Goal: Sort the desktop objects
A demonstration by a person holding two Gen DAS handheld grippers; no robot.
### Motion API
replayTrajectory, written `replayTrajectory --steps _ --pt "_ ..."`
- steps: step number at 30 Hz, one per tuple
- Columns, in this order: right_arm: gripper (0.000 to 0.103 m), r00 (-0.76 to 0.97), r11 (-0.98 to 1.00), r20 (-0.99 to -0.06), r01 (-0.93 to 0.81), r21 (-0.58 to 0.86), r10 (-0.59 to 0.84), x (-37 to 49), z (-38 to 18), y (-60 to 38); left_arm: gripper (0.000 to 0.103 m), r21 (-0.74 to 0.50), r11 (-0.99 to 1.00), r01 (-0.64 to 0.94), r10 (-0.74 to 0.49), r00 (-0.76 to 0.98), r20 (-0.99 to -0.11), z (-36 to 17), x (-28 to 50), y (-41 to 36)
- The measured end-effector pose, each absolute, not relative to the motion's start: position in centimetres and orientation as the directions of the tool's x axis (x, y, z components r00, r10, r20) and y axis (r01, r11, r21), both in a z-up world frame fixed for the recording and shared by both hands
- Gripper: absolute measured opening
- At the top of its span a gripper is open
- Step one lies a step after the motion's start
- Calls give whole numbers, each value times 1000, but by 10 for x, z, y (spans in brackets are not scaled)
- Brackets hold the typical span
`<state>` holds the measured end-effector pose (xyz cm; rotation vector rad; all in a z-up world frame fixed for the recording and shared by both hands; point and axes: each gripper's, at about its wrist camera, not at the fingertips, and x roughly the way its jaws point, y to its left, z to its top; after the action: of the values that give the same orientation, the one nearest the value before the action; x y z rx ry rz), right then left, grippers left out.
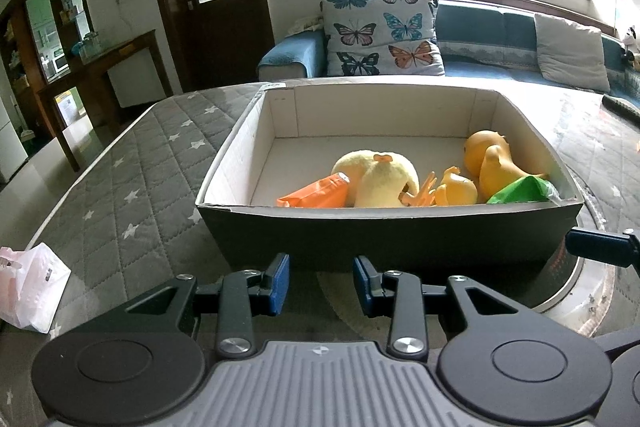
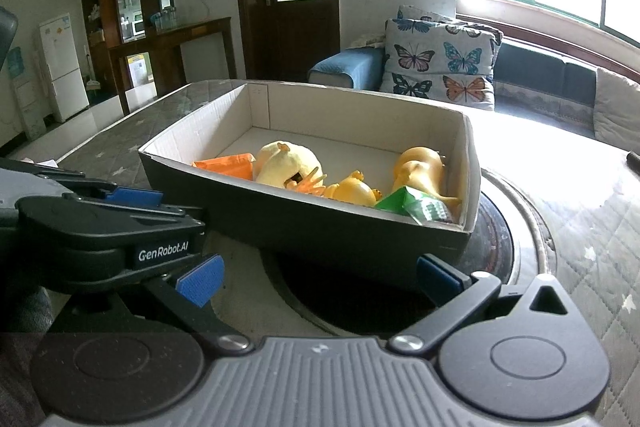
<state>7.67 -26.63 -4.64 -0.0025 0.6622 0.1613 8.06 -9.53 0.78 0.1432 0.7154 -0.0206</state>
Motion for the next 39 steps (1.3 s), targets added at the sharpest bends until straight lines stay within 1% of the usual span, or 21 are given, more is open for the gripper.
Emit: replayTrajectory --steps 39 --pt "103 770 989 -623 -141 45 138 84 -49 -268 38 107 989 102 -5 750 -662 10 86 -101"
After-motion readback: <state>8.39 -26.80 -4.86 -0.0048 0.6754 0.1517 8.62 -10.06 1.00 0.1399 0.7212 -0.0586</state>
